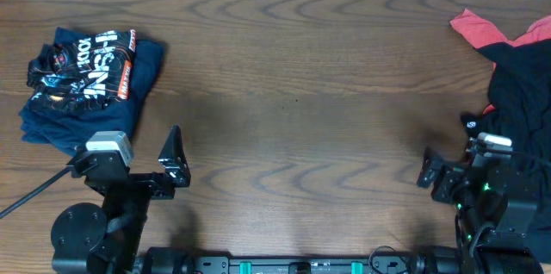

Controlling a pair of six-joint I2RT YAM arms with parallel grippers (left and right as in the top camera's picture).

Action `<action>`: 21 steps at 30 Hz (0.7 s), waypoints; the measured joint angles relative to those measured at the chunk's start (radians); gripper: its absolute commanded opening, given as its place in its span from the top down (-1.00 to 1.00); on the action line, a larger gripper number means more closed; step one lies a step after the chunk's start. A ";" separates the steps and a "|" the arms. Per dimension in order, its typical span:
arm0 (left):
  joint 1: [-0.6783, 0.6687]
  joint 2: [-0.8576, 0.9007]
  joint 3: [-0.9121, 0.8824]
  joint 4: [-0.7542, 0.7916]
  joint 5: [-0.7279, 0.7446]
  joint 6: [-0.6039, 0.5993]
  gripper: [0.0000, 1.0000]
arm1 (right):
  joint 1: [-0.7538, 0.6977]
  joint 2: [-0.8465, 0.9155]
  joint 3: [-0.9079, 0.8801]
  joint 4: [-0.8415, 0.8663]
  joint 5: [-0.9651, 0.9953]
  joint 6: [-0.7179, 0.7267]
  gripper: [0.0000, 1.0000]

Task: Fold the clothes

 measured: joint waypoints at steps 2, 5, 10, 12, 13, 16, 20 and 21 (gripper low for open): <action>0.000 0.000 0.000 -0.018 0.000 0.000 -0.96 | 0.000 0.000 0.000 -0.041 0.000 0.000 -0.98; 0.000 0.000 0.000 -0.056 0.000 0.000 -0.96 | 0.000 0.000 -0.001 -0.095 0.000 0.000 -0.99; 0.000 0.000 -0.001 -0.172 0.000 -0.002 -0.96 | 0.008 0.000 -0.001 -0.188 0.003 0.000 -0.98; 0.000 0.000 -0.001 -0.218 0.000 -0.003 -0.96 | 0.013 0.000 -0.001 -0.214 0.001 0.000 -0.98; 0.000 0.000 -0.001 -0.249 0.000 -0.003 -0.96 | 0.013 0.000 -0.001 -0.221 0.001 0.000 -0.98; 0.000 0.000 -0.001 -0.327 0.000 -0.003 -0.96 | 0.013 -0.003 -0.002 -0.214 -0.001 0.000 -0.98; 0.000 0.000 -0.001 -0.409 0.000 -0.003 -0.96 | 0.014 -0.058 -0.013 -0.136 -0.002 -0.021 -0.98; 0.000 0.000 -0.002 -0.428 0.000 -0.003 -0.96 | 0.014 -0.075 -0.020 -0.113 -0.003 -0.024 -0.99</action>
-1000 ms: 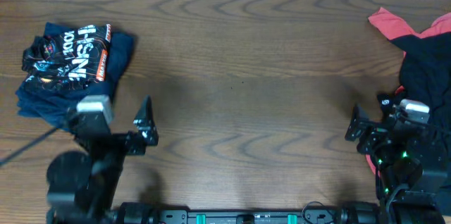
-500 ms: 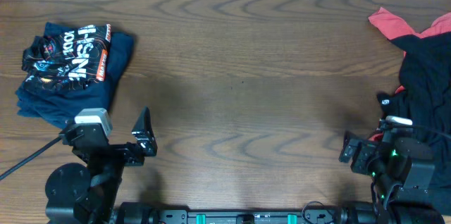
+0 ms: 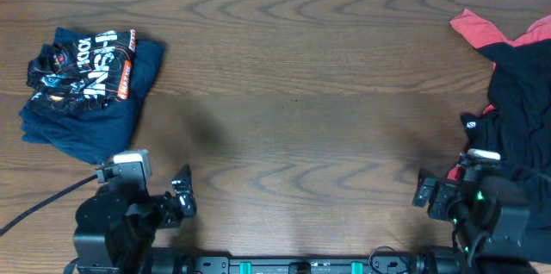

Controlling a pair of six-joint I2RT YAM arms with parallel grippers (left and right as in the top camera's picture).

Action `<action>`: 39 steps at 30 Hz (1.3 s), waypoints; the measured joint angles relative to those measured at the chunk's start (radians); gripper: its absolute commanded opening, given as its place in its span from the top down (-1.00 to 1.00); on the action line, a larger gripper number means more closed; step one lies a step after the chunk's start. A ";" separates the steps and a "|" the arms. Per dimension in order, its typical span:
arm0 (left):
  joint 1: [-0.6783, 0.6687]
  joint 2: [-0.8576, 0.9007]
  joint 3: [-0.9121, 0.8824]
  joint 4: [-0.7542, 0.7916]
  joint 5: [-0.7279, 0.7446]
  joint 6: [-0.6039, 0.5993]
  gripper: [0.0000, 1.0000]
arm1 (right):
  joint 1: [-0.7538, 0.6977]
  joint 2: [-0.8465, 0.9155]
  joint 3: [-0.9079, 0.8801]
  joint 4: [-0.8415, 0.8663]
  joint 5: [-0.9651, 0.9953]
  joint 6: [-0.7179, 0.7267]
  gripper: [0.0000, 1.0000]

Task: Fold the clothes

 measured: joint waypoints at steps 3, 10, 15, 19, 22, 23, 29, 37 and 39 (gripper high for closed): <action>0.000 0.000 0.000 -0.034 0.000 0.000 -0.96 | 0.000 -0.070 -0.056 0.092 -0.005 -0.011 -0.98; 0.000 0.000 -0.002 -0.045 0.000 0.000 -0.96 | 0.000 -0.216 -0.286 0.371 -0.083 -0.031 -0.99; 0.000 0.000 -0.003 -0.045 0.000 0.000 -0.96 | 0.000 -0.299 -0.401 0.560 -0.150 -0.079 -0.98; 0.000 0.000 -0.003 -0.045 0.000 0.000 -0.96 | 0.000 -0.343 -0.462 0.663 -0.173 -0.104 -0.99; 0.000 0.000 -0.003 -0.045 0.000 0.000 -0.96 | 0.000 -0.354 -0.517 0.760 -0.179 -0.115 -0.99; 0.000 0.000 -0.003 -0.044 0.000 0.000 -0.96 | 0.000 -0.355 -0.537 0.796 -0.179 -0.117 -0.99; 0.000 0.000 -0.003 -0.045 0.000 0.000 -0.96 | 0.009 -0.357 -0.632 0.938 -0.180 -0.122 -0.98; 0.000 0.000 -0.003 -0.045 0.000 0.000 -0.96 | 0.058 -0.357 -0.639 0.925 -0.090 -0.130 -0.98; 0.000 0.000 -0.003 -0.045 0.000 0.000 -0.96 | 0.073 -0.357 -0.639 0.920 -0.074 -0.138 -0.98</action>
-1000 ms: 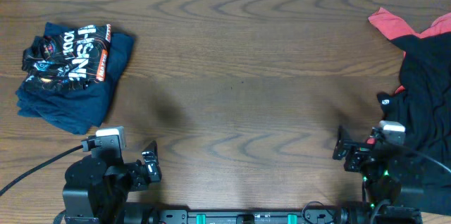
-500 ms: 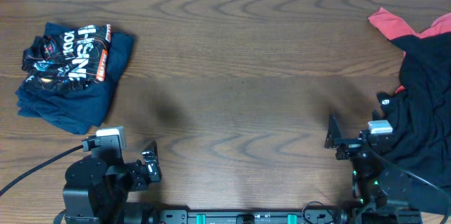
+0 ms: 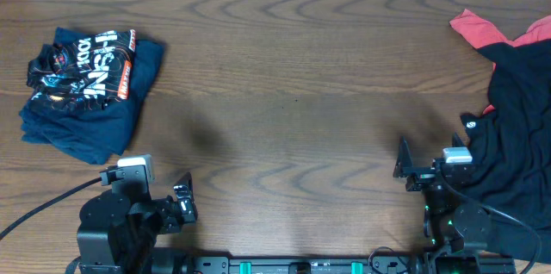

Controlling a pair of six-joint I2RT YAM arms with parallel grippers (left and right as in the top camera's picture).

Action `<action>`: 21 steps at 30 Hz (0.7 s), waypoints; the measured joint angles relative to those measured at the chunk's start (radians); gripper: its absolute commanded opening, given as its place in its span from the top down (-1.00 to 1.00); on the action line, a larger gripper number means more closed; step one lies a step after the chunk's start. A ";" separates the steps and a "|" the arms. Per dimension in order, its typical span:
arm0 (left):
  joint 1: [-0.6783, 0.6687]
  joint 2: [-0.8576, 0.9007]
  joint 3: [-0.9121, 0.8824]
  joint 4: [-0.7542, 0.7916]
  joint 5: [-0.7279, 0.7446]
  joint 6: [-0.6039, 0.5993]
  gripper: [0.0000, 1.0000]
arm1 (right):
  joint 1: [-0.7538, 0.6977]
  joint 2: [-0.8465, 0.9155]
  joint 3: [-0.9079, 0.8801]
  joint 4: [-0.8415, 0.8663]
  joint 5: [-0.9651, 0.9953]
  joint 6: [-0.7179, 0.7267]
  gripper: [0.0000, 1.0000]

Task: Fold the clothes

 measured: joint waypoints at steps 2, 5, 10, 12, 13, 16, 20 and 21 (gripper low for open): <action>0.000 0.000 0.000 0.000 0.000 0.000 -0.96 | 0.009 0.000 0.000 -0.002 0.011 -0.019 -0.98; 0.000 0.000 0.000 0.000 0.000 0.000 -0.96 | 0.016 0.000 0.000 -0.002 0.020 -0.043 -0.98; 0.000 0.000 0.000 0.000 0.000 0.000 -0.96 | 0.028 0.000 0.000 -0.002 0.021 -0.057 -0.99; 0.000 0.000 0.000 0.000 0.000 0.000 -0.96 | 0.029 0.000 0.000 -0.002 0.022 -0.059 -0.99; 0.000 0.000 0.000 0.000 0.000 0.000 -0.96 | 0.029 0.000 0.000 -0.002 0.024 -0.061 -0.98; 0.000 0.000 0.000 0.000 0.000 0.000 -0.96 | 0.029 0.000 0.000 -0.002 0.025 -0.061 -0.99; 0.000 0.000 0.000 0.000 0.000 0.000 -0.96 | 0.029 0.000 0.000 -0.002 0.027 -0.063 -0.99; 0.000 0.000 0.000 0.000 0.000 0.000 -0.96 | 0.029 0.000 0.000 -0.002 0.028 -0.064 -0.98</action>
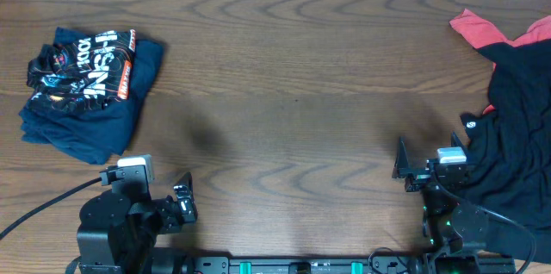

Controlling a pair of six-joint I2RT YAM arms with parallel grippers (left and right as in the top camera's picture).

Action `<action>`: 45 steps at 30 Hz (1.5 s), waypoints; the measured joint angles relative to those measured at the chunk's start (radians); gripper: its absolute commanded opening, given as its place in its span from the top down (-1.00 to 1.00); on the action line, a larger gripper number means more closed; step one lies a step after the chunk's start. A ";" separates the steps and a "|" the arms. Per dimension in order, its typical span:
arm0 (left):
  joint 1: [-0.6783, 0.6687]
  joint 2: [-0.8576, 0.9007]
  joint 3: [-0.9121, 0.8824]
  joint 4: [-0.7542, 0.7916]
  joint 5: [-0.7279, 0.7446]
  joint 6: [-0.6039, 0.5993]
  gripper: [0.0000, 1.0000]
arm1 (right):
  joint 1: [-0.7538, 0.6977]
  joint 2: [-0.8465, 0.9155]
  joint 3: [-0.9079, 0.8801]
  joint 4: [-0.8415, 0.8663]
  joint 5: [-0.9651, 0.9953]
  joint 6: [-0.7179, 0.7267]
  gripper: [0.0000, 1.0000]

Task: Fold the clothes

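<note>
A navy T-shirt point(86, 84) with white, orange and black print lies folded in a bundle at the table's far left. At the right edge sits a heap of unfolded clothes: a black garment point(516, 127) on top of a red one point(486, 28). My left gripper point(182, 201) hangs low near the front edge, below the navy shirt, holding nothing. My right gripper point(403, 164) is at the front right, just left of the black garment's edge, with nothing in it. How far either pair of fingers stands apart does not show from above.
The brown wooden table point(293, 93) spans the whole view. The arm bases and a black cable point(43, 205) occupy the front edge at left and right.
The right gripper has shifted very slightly. The left arm and all the clothes are where they were.
The left gripper stood raised beside the folded navy shirt, then sat drawn back low at the front edge and stayed there. The right gripper was low by the black garment, then stood further left and forward, its fingers pointing up the table.
</note>
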 measured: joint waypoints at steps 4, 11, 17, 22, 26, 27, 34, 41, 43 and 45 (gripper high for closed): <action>0.000 0.000 0.000 0.000 0.000 0.000 -0.96 | 0.000 0.000 0.000 0.000 0.000 0.000 -0.99; 0.000 0.000 0.000 0.000 0.000 0.000 -0.96 | 0.000 0.000 0.000 0.000 0.000 0.000 -0.98; 0.000 0.000 0.000 0.000 0.000 0.000 -0.96 | 0.000 0.000 0.000 0.000 0.000 0.000 -0.98; 0.000 0.000 0.000 0.000 0.000 0.000 -0.96 | 0.000 0.000 0.000 0.000 0.000 0.000 -0.98; 0.000 -0.006 -0.001 -0.001 0.000 0.000 -0.96 | 0.000 0.000 0.000 0.000 0.000 0.000 -0.98; 0.000 -0.013 -0.002 -0.005 -0.001 0.000 -0.96 | 0.000 0.000 0.000 0.000 0.000 0.000 -0.99; 0.037 -0.151 -0.124 0.069 -0.022 0.002 -0.96 | 0.000 0.000 0.000 0.000 0.003 0.000 -0.98; 0.074 -0.313 -0.385 0.311 -0.033 0.023 -0.96 | 0.000 0.000 0.000 0.000 0.003 -0.001 -0.98; 0.075 -0.346 -0.454 0.397 -0.033 0.033 -0.96 | 0.000 0.000 0.000 0.000 0.003 -0.001 -0.99; 0.075 -0.368 -0.507 0.459 -0.033 0.038 -0.96 | 0.000 0.000 0.000 0.000 0.003 -0.001 -0.98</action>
